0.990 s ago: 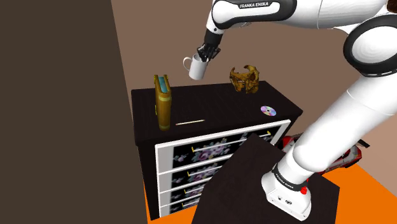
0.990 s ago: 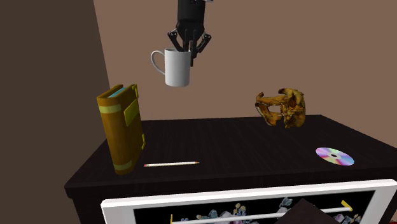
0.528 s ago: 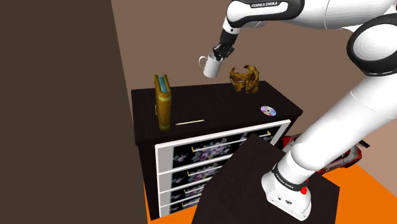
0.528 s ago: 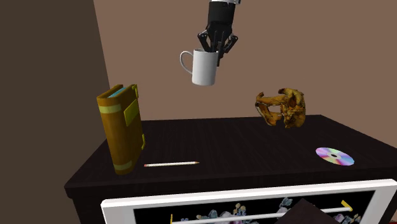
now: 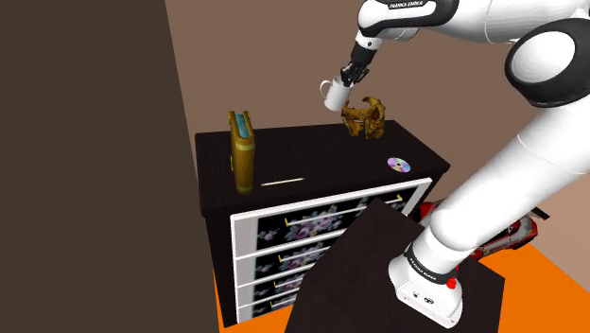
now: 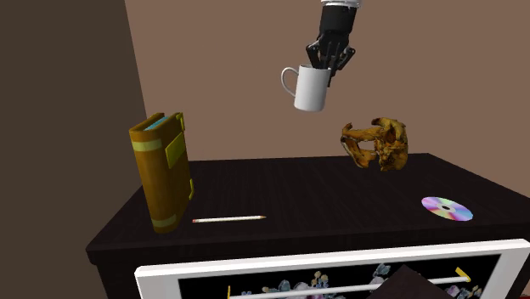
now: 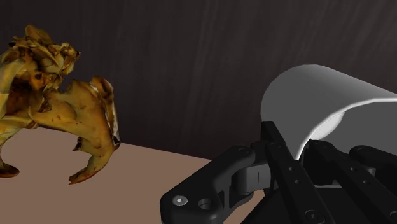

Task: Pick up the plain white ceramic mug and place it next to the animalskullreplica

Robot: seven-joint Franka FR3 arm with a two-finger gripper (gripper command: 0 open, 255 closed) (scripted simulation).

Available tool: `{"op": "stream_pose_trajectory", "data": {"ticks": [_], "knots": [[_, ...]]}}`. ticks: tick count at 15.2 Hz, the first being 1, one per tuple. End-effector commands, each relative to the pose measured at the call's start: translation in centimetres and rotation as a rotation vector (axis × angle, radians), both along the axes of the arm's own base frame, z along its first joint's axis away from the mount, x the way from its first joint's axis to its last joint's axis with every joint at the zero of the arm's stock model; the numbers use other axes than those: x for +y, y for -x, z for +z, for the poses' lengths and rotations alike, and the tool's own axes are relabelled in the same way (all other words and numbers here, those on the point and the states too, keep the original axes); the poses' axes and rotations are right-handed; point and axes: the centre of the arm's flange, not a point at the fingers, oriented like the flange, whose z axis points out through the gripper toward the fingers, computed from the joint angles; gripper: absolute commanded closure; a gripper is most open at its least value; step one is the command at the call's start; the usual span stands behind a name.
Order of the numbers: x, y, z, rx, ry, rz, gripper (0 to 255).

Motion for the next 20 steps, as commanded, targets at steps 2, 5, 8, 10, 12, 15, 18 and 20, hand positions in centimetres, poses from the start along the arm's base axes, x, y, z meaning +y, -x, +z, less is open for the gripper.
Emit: {"op": "stream_pose_trajectory", "data": {"ticks": [2,5,8,10,12,15,18,20], "knots": [[-3.8,1.3,-0.2,0.0,0.0,0.002,255],[-7.6,2.4,-0.1,0.0,0.0,0.002,255],[-11.4,3.6,-0.1,0.0,0.0,0.002,255],[-13.9,4.3,-0.1,0.0,0.0,0.002,255],[-14.2,4.4,-0.7,0.0,0.0,0.002,255],[-14.2,4.4,-2.2,0.0,0.0,0.002,255],[-14.2,4.4,-3.8,0.0,0.0,0.002,255],[-14.2,4.4,-4.9,0.0,0.0,0.002,255]]}}
